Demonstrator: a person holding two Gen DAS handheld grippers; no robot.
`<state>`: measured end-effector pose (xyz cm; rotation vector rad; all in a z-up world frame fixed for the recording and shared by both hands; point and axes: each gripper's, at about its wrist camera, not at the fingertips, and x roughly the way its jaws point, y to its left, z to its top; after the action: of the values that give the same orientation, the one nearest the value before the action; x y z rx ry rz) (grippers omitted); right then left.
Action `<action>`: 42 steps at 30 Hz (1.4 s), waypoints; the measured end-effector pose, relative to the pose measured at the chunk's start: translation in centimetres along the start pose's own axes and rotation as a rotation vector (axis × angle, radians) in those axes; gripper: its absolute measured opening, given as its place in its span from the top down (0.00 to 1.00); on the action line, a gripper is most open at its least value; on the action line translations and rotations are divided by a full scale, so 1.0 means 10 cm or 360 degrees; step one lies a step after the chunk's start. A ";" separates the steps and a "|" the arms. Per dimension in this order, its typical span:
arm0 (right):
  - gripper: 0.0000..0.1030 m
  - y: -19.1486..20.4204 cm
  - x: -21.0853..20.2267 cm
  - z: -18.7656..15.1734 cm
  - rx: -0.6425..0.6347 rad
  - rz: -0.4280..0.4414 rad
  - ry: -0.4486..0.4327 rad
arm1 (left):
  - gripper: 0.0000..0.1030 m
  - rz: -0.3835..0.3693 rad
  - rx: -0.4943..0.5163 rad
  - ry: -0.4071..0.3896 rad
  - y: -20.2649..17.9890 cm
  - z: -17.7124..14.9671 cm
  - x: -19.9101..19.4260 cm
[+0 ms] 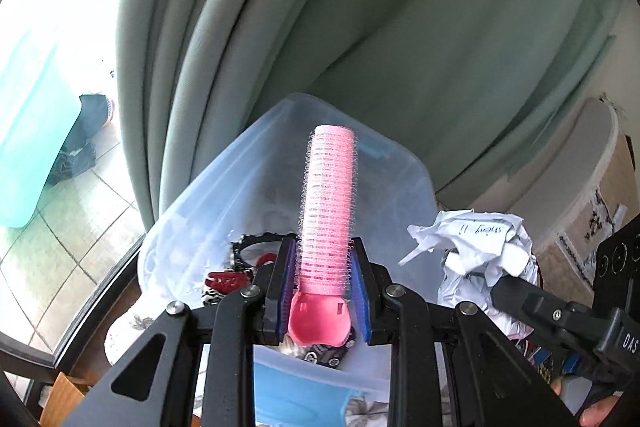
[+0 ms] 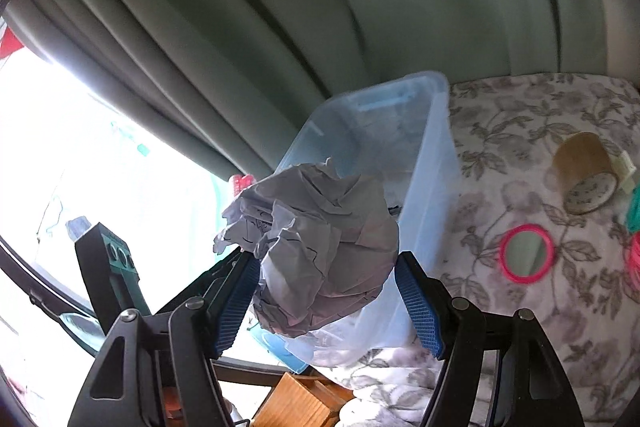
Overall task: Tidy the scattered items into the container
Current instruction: 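Lift the roller and paper and carry both over the clear box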
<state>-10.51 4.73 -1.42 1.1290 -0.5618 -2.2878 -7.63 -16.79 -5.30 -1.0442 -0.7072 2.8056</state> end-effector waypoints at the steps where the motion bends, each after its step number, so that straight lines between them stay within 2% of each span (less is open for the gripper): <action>1: 0.29 0.01 0.03 -0.01 -0.0004 0.0000 0.0011 | 0.74 0.0000 -0.0006 0.0003 0.02 0.00 0.01; 21: 0.29 0.08 0.22 0.04 -0.0048 0.0026 0.0074 | 0.74 0.0008 -0.0014 0.0021 0.12 0.04 0.14; 27: 0.28 0.23 0.40 0.03 0.0047 -0.0073 -0.0021 | 0.74 0.0026 -0.0015 0.0020 0.15 0.05 0.14; 42: 0.28 0.23 0.47 0.00 0.0013 -0.0099 -0.0018 | 0.74 0.0052 -0.0042 0.0008 0.20 0.06 0.11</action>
<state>-12.31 0.08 -2.86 1.1529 -0.5479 -2.3480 -8.65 -18.58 -6.50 -1.0768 -0.7355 2.8274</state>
